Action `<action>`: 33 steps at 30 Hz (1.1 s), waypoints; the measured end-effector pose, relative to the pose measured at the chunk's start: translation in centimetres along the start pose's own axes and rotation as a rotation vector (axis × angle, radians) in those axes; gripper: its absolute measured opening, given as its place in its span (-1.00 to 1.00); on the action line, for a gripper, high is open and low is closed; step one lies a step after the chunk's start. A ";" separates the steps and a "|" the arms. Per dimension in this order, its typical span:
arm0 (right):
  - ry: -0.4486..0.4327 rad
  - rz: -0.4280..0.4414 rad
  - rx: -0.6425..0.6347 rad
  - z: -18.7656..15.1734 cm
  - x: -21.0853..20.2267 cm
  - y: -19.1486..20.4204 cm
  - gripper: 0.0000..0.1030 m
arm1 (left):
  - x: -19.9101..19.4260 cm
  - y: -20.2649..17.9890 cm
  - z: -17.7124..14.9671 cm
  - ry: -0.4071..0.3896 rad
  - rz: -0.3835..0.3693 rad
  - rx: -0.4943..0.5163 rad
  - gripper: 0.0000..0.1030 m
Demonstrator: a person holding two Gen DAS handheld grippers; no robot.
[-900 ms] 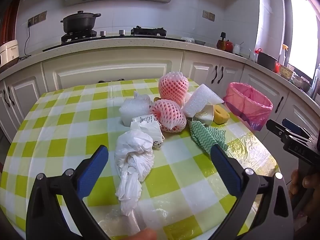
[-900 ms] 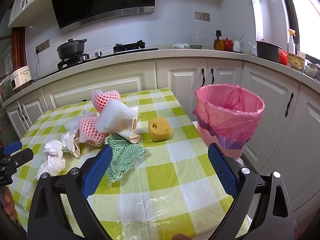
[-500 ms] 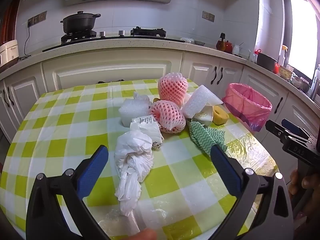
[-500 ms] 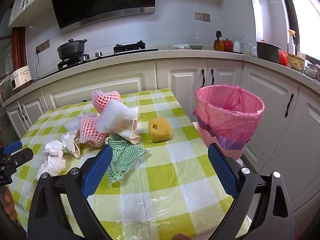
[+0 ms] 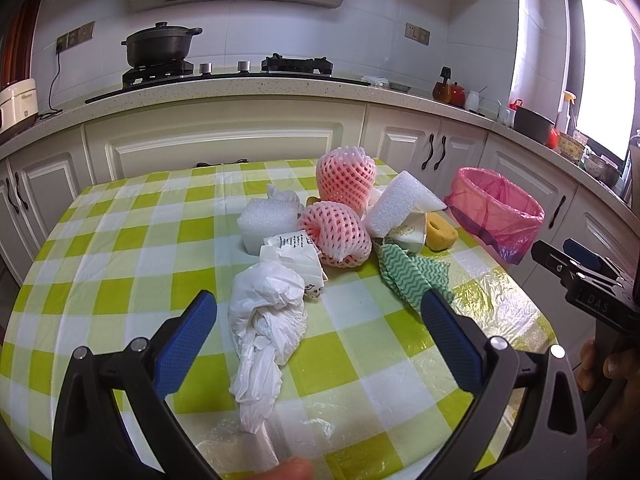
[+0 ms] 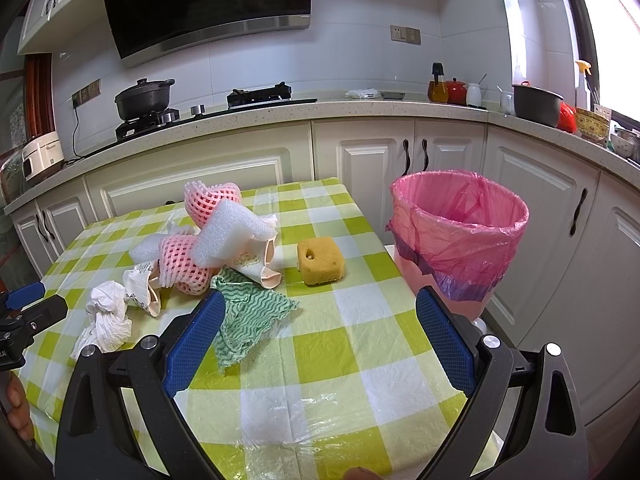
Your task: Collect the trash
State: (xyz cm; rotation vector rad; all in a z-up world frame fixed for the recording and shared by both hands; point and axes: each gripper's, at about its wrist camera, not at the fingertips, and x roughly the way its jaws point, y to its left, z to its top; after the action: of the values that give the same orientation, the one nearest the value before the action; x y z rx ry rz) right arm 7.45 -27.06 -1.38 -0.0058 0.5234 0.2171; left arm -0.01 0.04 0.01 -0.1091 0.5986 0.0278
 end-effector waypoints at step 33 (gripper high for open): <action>-0.004 0.001 -0.004 0.1 0.0 0.2 0.75 | 0.0 0.0 0.0 -0.003 -0.001 -0.002 0.92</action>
State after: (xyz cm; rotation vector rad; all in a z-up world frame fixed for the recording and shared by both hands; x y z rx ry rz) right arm 7.42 -26.92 -1.30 -0.0092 0.5188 0.2191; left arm 0.02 0.04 -0.02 -0.1109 0.5953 0.0276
